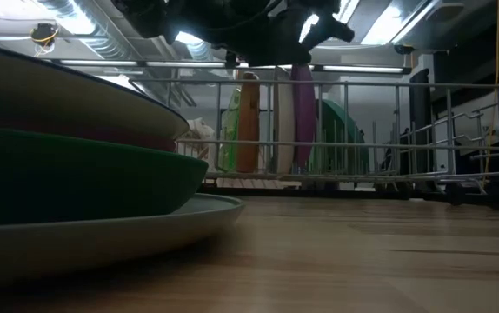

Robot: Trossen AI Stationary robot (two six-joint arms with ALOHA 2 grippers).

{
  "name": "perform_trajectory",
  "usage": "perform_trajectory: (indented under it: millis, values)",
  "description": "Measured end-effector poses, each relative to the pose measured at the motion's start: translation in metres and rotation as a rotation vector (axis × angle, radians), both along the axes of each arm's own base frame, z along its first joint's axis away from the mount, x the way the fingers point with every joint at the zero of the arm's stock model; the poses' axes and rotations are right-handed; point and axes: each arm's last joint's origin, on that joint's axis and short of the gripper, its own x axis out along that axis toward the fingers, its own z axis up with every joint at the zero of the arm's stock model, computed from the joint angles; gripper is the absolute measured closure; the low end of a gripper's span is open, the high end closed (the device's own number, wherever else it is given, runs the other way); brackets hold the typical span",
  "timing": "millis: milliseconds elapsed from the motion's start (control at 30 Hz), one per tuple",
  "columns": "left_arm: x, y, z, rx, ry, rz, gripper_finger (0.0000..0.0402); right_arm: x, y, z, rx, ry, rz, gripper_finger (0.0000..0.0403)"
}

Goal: Sort dishes
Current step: Put the purple plate in the dishwasher rack, then put the blue patterned plate in the dishwasher rack

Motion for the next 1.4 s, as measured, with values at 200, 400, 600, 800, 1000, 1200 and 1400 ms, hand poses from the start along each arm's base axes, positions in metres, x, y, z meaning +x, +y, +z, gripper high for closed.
perform_trajectory:
  millis: [200,400,600,800,1000,1200,1400]
  values:
    - [0.000,-0.002,0.000,-0.001,0.000,-0.004,0.0245,0.002,-0.001,-0.018,0.008,0.042,-0.001,0.0224]
    - [0.000,-0.010,0.000,0.041,0.031,-0.023,0.0245,0.001,0.000,-0.029,0.017,0.076,-0.003,0.0224]
    - [-0.001,-0.024,0.001,0.118,0.066,-0.037,0.0245,0.001,0.000,-0.031,0.021,0.087,-0.004,0.0224]
    - [-0.004,-0.041,0.001,0.186,0.111,-0.003,0.0245,0.001,0.000,-0.030,0.020,0.082,-0.004,0.0224]
    - [-0.011,-0.064,0.008,0.196,0.094,0.073,0.0245,0.003,-0.001,-0.027,0.011,0.043,-0.004,0.0224]
    - [-0.033,-0.088,0.039,0.168,0.020,0.103,0.0245,-0.008,0.002,-0.009,-0.003,-0.022,-0.003,0.0224]
    - [-0.061,-0.116,0.068,0.147,-0.027,0.032,0.0245,-0.021,0.027,0.011,0.007,-0.099,0.051,0.0224]
